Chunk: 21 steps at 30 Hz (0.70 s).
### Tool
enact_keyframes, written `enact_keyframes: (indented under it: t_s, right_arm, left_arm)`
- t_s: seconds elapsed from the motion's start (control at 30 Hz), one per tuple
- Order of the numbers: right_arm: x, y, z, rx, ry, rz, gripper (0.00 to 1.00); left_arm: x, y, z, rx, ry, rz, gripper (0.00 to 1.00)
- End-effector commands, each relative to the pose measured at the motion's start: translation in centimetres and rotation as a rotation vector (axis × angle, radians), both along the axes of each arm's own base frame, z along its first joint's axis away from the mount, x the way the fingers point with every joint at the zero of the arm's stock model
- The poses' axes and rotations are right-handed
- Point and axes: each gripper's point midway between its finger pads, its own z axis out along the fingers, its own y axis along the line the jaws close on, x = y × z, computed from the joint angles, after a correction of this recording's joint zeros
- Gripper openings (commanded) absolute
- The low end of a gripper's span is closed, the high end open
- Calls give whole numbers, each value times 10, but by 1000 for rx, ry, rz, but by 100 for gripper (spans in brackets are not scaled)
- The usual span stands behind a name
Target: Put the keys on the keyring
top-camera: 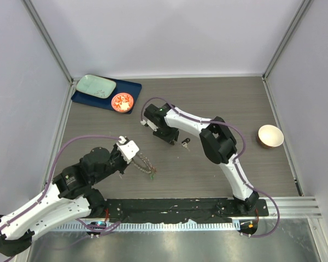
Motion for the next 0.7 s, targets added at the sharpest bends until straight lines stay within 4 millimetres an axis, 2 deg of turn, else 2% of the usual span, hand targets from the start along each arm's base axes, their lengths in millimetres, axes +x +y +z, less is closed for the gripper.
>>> enact_keyframes:
  t_s: [0.0,0.03,0.07,0.13,0.17,0.2,0.23,0.27,0.3,0.33,0.37,0.4,0.43,0.5,0.53,0.67]
  right_arm:
    - [10,6,48,164,-129,14,33]
    - [10,2,57,182,-150,23,33]
    - [2,-9,48,163,-133,26,33]
    - [8,-13,48,207,-170,38,32]
    - [-2,-24,46,229,-167,42,32]
    - [5,-15,47,304,-204,42,32]
    - [8,-20,50,340,-225,24,32]
    - [-1,-29,48,355,-234,28,32]
    - [8,-21,54,420,-302,46,32]
    - [9,-22,54,439,-333,60,32]
    - [0,-30,46,440,-341,86,32]
    - [6,-25,49,475,-387,102,32]
    - [1,-30,39,471,-381,109,32]
    - [7,-28,41,499,-429,131,32]
    - [5,-30,35,499,-424,137,32]
    - [12,-30,30,521,-467,161,31]
  left_arm:
    - [3,-4,21,-59,-36,1,0]
    - [3,-4,20,-58,-33,0,0]
    - [3,-4,21,-60,-34,0,0]
    - [3,-4,21,-63,-37,2,0]
    - [3,-4,22,-65,-38,2,0]
    - [2,-4,22,-68,-38,1,0]
    - [2,-4,22,-67,-39,0,0]
    - [3,-4,22,-66,-42,-1,0]
    - [2,-4,22,-66,-41,-4,0]
    - [2,-4,23,-72,-40,-5,0]
    - [2,-5,23,-71,-41,-6,0]
    - [2,-4,24,-71,-43,-7,0]
    - [2,-5,23,-72,-41,-7,0]
    - [1,-5,23,-72,-39,-8,0]
    - [2,-5,23,-70,-39,-6,0]
    - [2,-4,22,-67,-38,-1,0]
